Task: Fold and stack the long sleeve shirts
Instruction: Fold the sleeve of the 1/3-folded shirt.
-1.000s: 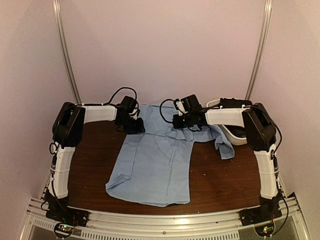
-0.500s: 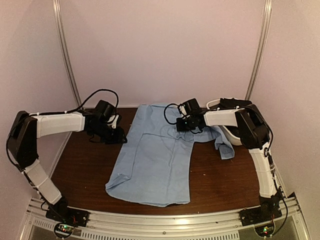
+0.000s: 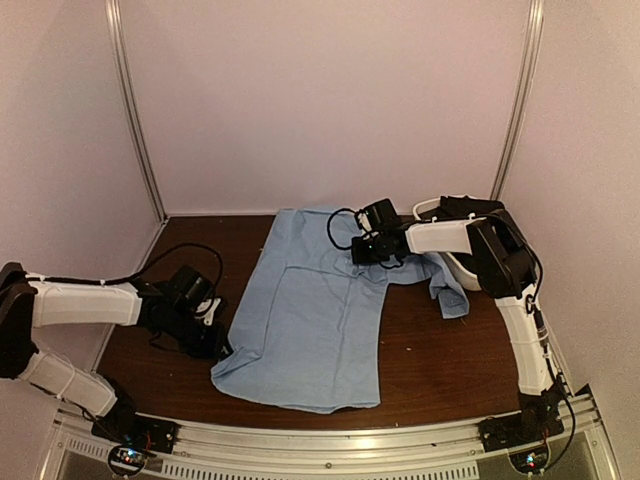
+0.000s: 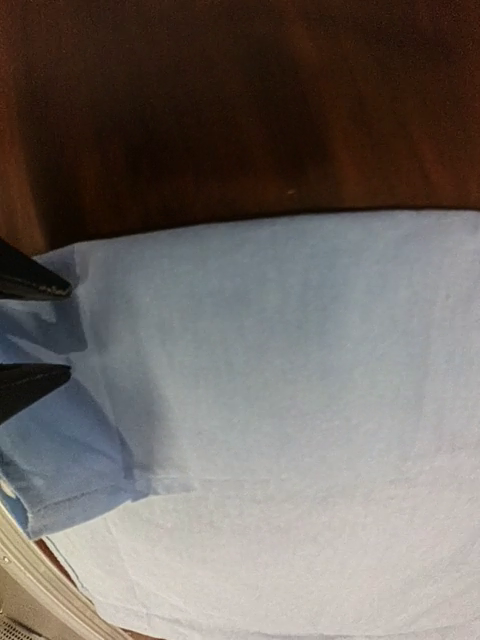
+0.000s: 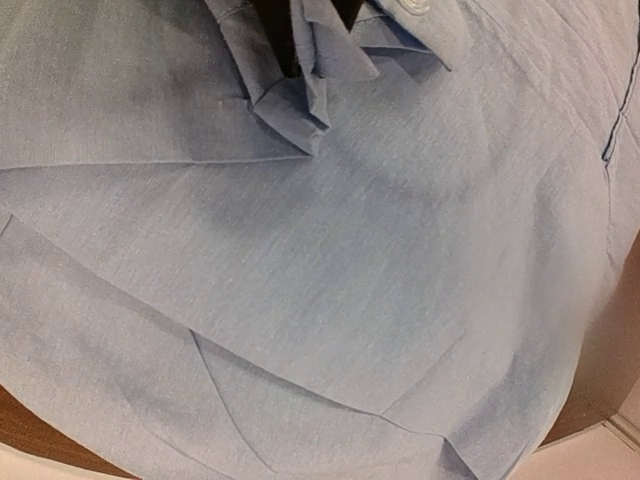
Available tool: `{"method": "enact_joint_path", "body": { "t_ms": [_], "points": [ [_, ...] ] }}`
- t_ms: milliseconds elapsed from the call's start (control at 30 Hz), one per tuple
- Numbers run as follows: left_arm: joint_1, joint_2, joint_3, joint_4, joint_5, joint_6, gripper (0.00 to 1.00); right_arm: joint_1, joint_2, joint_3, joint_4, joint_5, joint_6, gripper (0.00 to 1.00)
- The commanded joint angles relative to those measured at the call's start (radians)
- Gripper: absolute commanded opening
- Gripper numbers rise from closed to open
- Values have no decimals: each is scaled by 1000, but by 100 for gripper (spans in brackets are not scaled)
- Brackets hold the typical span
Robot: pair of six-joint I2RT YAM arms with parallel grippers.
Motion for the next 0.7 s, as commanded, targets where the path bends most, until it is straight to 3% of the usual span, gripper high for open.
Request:
{"method": "enact_joint_path", "body": {
  "t_ms": [0,300,533,667],
  "points": [
    [-61,-87,-62,36,43,-107,23,-4,36,2,-8,9,20,0],
    [-227,-212,-148,-46,43,-280,21,-4,44,-11,5,0,36,0],
    [-245,-263,-212,-80,50,-314,21,-4,49,-12,10,-11,45,0],
    [-246,-278,-167,-133,33,-295,21,-4,47,-14,6,-12,42,0]
  ]
}}
